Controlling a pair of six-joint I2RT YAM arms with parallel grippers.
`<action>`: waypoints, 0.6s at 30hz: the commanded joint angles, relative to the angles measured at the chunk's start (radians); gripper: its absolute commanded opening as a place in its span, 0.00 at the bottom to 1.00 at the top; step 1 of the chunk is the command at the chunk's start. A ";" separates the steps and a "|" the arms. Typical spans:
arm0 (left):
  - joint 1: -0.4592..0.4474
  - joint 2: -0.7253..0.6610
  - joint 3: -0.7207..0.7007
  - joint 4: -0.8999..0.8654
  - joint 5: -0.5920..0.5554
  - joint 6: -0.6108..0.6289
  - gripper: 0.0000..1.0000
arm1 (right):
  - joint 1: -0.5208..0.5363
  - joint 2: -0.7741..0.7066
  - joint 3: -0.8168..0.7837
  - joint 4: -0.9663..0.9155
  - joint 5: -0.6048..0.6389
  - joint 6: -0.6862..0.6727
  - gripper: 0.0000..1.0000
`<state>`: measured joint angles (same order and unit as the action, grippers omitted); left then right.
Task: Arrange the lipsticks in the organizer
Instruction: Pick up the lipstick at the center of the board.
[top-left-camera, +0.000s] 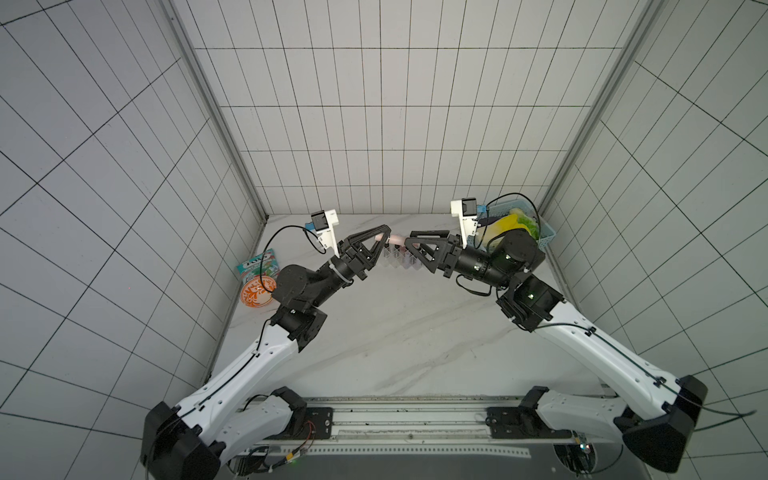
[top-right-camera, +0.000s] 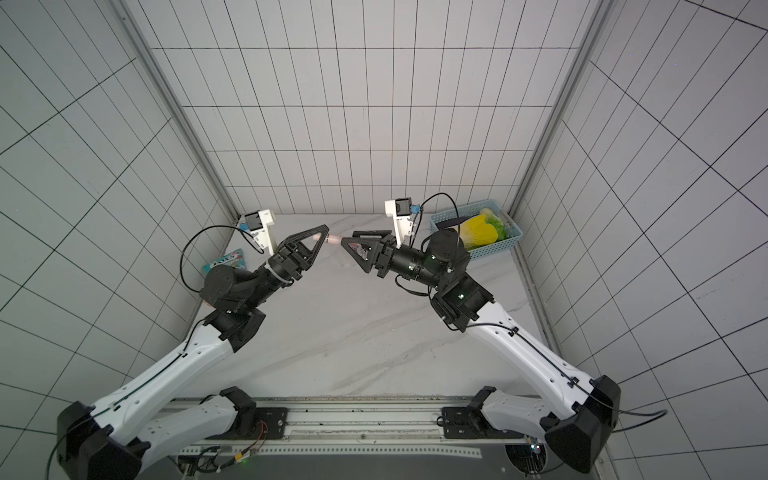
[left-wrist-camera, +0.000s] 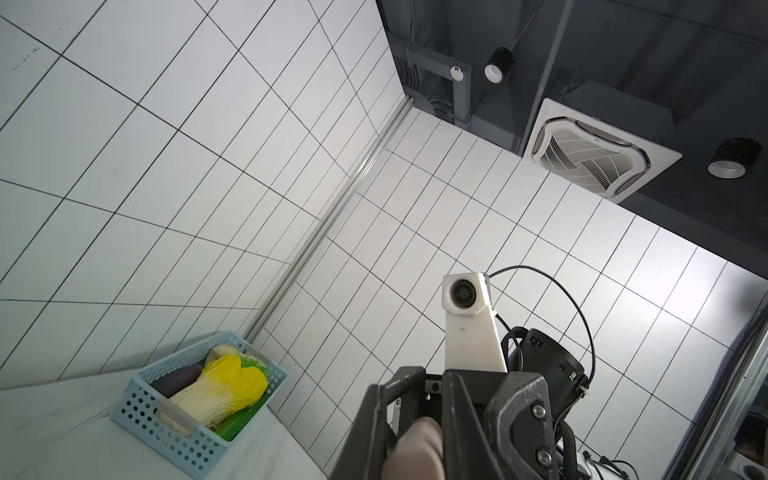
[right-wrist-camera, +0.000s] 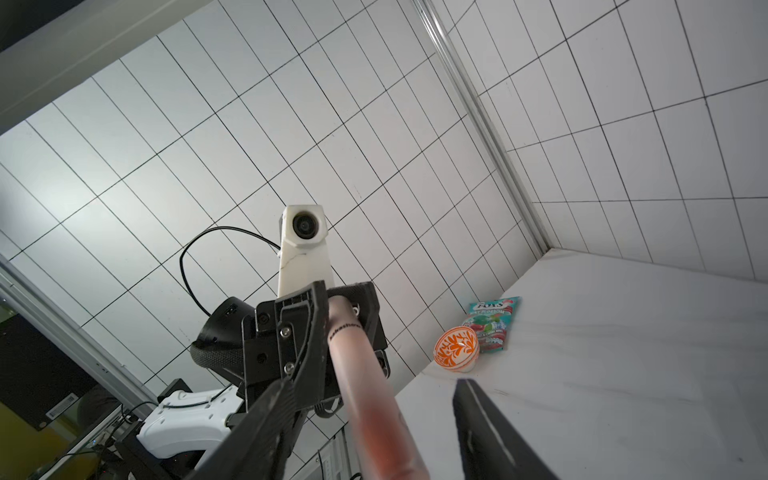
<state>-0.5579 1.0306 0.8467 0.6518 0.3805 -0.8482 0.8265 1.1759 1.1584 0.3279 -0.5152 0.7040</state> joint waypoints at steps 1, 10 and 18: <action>-0.012 -0.005 -0.013 0.071 -0.022 -0.006 0.07 | 0.013 -0.009 -0.027 0.157 -0.017 0.076 0.51; -0.027 -0.006 -0.011 0.068 -0.047 0.021 0.07 | 0.044 0.018 -0.029 0.217 0.001 0.124 0.39; -0.037 -0.009 -0.012 0.055 -0.057 0.038 0.07 | 0.061 0.028 -0.028 0.223 0.033 0.125 0.26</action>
<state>-0.5926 1.0260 0.8436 0.7269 0.3431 -0.8383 0.8692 1.2026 1.1496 0.4843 -0.4850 0.8207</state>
